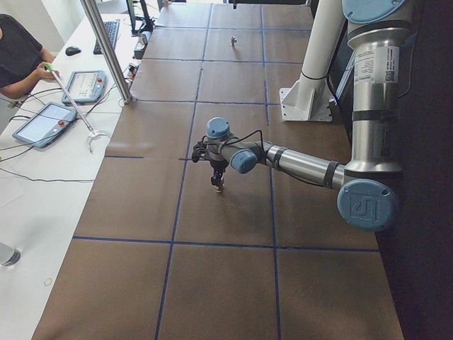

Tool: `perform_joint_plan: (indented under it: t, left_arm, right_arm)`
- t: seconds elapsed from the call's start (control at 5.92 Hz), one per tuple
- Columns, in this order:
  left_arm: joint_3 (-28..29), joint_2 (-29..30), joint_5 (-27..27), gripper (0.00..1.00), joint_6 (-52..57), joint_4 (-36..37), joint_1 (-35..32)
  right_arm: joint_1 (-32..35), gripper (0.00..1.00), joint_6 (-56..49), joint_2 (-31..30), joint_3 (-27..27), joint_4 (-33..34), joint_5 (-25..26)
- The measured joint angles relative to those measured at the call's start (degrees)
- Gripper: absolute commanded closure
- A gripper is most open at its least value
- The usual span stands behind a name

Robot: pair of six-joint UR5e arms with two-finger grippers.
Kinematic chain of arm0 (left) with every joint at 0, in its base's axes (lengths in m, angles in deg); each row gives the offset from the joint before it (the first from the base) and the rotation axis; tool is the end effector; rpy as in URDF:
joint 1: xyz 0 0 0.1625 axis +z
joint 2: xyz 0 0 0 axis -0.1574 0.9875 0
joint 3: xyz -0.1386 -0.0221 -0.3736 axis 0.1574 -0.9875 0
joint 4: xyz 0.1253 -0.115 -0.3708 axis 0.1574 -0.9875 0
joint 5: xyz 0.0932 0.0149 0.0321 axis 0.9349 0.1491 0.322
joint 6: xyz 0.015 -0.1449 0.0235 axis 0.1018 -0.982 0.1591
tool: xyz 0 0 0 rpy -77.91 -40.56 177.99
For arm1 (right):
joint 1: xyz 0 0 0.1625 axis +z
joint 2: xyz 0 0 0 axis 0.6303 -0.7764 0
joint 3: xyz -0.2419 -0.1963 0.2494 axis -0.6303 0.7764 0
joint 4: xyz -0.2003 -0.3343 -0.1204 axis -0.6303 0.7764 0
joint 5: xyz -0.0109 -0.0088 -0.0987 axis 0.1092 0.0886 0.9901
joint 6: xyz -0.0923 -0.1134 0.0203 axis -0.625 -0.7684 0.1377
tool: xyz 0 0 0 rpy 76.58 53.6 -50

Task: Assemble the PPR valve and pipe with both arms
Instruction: 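Lower the left gripper onto the white pipe fitting and grasp it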

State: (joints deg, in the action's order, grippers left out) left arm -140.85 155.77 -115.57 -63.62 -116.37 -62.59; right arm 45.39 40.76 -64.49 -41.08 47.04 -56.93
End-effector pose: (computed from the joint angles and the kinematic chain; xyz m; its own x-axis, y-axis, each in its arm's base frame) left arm 0.2607 -0.4336 0.5327 0.6592 0.2494 -0.7095 -0.1498 0.9681 0.2011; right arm -0.0115 -0.4122 0.6681 0.6527 -0.4059 0.6397 0.2348 0.9112 0.3385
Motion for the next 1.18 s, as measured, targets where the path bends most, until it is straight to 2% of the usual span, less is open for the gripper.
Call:
perform_joint_plan:
  t: [0.17, 0.34, 0.51, 0.68, 1.18]
  left_arm:
    - [-0.2, -0.1, 0.0, 0.49, 0.1, 0.0, 0.0]
    - [-0.3, -0.2, 0.0, 0.66, 0.2, 0.0, -0.1]
    - [-0.3, -0.3, 0.0, 0.92, 0.3, 0.0, -0.2]
    - [-0.3, -0.4, 0.0, 1.0, 0.4, 0.0, -0.2]
    - [-2.0, -0.2, -0.2, 1.0, -0.3, 0.4, -0.5]
  right_arm:
    - [0.0, 0.0, 0.0, 0.0, 0.0, 0.0, 0.0]
    - [0.0, 0.0, 0.0, 0.0, 0.0, 0.0, 0.0]
    - [0.0, 0.0, -0.1, 0.0, 0.0, 0.0, 0.0]
    - [0.0, 0.0, -0.2, -0.2, 0.0, 0.0, 0.0]
    - [0.0, 0.0, -0.4, -0.5, 0.0, -0.1, 0.0]
